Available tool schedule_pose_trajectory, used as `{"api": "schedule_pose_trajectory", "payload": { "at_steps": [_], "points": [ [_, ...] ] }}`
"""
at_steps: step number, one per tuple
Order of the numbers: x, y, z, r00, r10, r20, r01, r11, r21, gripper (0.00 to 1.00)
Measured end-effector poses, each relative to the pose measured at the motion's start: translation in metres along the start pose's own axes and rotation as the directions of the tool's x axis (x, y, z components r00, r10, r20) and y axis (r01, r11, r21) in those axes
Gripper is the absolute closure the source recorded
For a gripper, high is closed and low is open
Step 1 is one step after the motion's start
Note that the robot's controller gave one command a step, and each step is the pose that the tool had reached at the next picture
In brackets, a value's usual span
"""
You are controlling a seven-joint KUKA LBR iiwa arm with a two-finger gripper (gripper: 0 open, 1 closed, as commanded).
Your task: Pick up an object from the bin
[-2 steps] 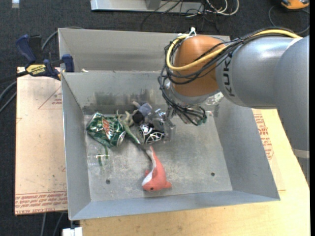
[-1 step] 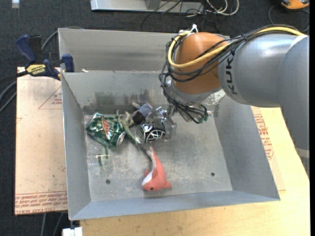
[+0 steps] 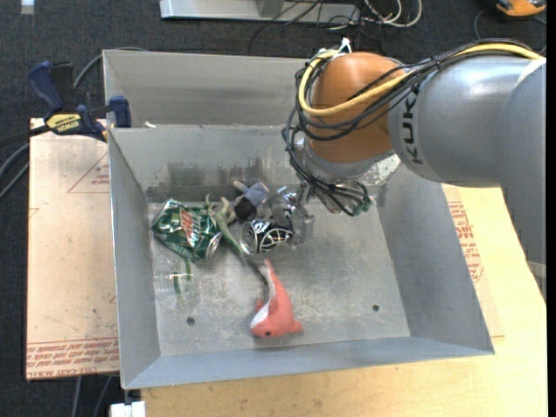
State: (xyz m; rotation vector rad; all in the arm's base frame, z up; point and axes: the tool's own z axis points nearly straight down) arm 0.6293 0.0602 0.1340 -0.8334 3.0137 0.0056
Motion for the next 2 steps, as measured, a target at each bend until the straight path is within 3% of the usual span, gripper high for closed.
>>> {"api": "schedule_pose_trajectory", "payload": {
  "at_steps": [2],
  "points": [
    [-0.001, 0.0, -0.041, 1.0, 0.0, 0.002, 0.0, 1.0, 0.001, 1.0]
  ]
}}
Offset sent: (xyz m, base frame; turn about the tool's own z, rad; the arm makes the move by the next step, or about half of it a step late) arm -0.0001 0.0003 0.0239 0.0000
